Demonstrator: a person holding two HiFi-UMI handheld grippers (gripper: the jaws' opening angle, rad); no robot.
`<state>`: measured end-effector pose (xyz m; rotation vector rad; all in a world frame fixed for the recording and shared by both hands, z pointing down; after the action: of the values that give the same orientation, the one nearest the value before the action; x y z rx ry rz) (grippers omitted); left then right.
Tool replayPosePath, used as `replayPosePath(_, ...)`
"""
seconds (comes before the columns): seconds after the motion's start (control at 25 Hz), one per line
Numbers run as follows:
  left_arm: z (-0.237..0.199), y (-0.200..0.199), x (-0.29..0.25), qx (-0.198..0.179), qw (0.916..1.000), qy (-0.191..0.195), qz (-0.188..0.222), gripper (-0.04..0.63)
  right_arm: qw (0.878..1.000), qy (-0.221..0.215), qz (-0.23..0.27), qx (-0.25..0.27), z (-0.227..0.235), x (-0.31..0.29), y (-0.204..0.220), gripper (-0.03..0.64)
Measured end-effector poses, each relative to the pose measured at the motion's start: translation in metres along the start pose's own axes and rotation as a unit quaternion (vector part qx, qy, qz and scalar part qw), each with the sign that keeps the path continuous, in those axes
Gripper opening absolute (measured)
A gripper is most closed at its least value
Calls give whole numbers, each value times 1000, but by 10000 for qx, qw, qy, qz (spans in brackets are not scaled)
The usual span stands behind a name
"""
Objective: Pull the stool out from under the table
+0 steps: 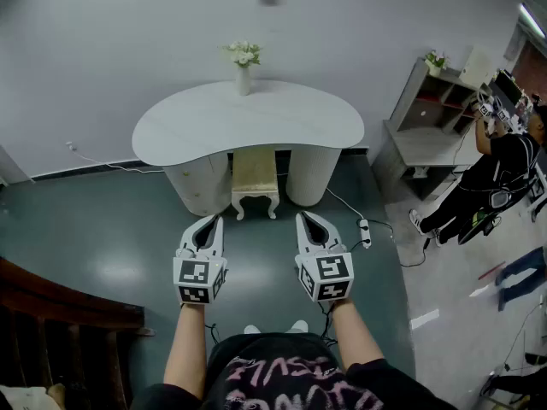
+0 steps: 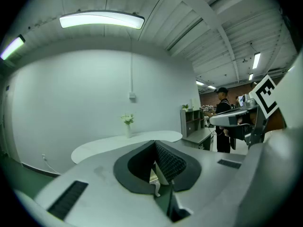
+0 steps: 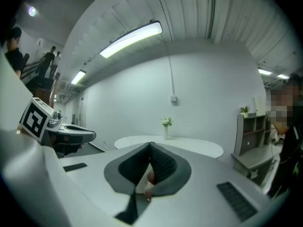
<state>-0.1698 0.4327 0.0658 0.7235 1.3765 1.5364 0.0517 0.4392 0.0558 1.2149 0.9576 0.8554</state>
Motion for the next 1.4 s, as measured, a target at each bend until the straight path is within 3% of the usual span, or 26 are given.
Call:
replayPosePath(0.4,-16,5,-3,-1,9999,102,-29,12,10000,33,-82,42,-11,-15,0,61)
replayPosePath(0.84,-30,36,-7,127,9994,265,-188,12,9996,241,-125,33,-18,-28,20,61)
replayPosePath(1.4,-27,66,-132,24,9957,442,-813,14,9988,90,-459,-173,76,-128,47,63)
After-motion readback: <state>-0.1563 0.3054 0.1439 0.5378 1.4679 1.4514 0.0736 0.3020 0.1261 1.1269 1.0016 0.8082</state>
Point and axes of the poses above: the fingertips, and each gripper's own axes: x backward along the fingers, z to its right, y out of its underside, the point moved 5 cm from there along x, backward along the fingers, and after that the axes turned 6 degrees about -x, right-handed, at the moved point
